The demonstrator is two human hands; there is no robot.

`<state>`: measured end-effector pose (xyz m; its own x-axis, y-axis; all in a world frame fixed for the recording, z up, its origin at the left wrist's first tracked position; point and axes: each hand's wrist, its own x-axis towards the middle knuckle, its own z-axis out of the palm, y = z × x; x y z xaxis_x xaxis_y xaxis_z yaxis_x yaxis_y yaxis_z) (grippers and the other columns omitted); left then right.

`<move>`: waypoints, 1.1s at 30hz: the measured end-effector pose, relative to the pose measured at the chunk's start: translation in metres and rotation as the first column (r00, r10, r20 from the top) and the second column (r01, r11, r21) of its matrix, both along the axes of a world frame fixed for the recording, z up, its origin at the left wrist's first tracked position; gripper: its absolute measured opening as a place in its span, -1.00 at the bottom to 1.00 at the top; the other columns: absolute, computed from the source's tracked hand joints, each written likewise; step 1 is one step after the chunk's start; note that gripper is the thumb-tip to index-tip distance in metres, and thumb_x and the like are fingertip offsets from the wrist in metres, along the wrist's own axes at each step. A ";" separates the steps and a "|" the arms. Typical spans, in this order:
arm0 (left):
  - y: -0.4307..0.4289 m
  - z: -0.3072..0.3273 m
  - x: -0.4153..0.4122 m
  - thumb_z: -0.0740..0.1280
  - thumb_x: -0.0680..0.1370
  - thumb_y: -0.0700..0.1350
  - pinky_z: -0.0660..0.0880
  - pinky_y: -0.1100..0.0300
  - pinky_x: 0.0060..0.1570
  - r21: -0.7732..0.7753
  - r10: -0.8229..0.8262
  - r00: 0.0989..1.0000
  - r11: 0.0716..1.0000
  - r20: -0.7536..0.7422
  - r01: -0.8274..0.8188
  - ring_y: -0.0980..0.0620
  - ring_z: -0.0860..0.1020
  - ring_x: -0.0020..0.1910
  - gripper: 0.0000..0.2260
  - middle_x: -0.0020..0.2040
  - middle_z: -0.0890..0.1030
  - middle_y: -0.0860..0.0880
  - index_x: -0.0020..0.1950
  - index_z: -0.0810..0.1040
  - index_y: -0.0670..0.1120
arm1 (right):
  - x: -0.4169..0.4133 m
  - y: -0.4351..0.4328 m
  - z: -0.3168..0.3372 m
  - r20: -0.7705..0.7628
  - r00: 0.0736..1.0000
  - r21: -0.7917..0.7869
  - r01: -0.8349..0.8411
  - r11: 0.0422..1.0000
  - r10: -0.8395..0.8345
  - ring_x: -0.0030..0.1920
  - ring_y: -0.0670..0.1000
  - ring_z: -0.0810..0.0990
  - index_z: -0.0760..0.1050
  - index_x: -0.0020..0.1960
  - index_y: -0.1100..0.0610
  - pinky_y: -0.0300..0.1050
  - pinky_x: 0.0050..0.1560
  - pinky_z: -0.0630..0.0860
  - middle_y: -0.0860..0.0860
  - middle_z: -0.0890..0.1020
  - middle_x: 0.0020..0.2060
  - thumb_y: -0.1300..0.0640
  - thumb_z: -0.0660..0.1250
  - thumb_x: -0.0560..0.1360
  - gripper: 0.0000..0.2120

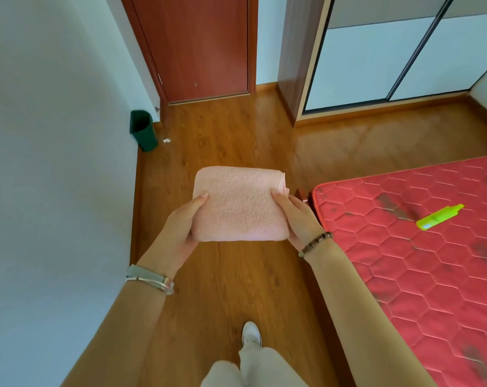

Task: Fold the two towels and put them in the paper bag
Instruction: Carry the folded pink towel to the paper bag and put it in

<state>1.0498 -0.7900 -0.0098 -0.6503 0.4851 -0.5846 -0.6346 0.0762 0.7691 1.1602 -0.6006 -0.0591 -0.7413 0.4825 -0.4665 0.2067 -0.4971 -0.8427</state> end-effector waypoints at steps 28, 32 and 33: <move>0.116 -0.015 -0.360 0.35 0.58 0.02 0.55 0.03 0.17 -0.004 -0.217 0.976 0.976 -0.023 0.217 -0.11 0.58 0.24 -0.62 0.27 0.60 -0.12 0.36 0.50 -0.07 | -0.322 0.090 0.004 0.055 0.983 -0.017 0.174 0.985 -0.173 0.17 0.09 0.60 0.46 0.23 0.12 0.08 0.17 0.57 0.07 0.60 0.17 -0.04 0.30 0.57 -0.68; 0.135 -0.016 -0.408 0.38 0.56 0.03 0.58 0.07 0.10 0.023 -0.278 0.960 0.960 -0.028 0.279 -0.08 0.62 0.21 -0.62 0.25 0.64 -0.10 0.35 0.53 -0.06 | -0.359 0.105 0.004 0.064 0.976 -0.048 0.212 0.976 -0.209 0.19 0.10 0.60 0.44 0.27 0.14 0.13 0.23 0.54 0.08 0.60 0.19 -0.03 0.31 0.57 -0.65; 0.140 -0.018 -0.418 0.38 0.56 0.03 0.59 0.06 0.11 0.031 -0.286 0.958 0.958 -0.022 0.287 -0.07 0.63 0.21 -0.61 0.24 0.64 -0.09 0.35 0.53 -0.06 | -0.367 0.110 0.004 0.068 0.974 -0.051 0.221 0.974 -0.217 0.19 0.09 0.60 0.44 0.27 0.14 0.13 0.22 0.55 0.07 0.60 0.19 -0.03 0.31 0.56 -0.64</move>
<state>0.6322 -0.6500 -0.0279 -0.4911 0.6714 -0.5550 -0.5766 0.2270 0.7849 0.7931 -0.4904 -0.0551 -0.5894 0.6011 -0.5397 0.1380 -0.5833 -0.8004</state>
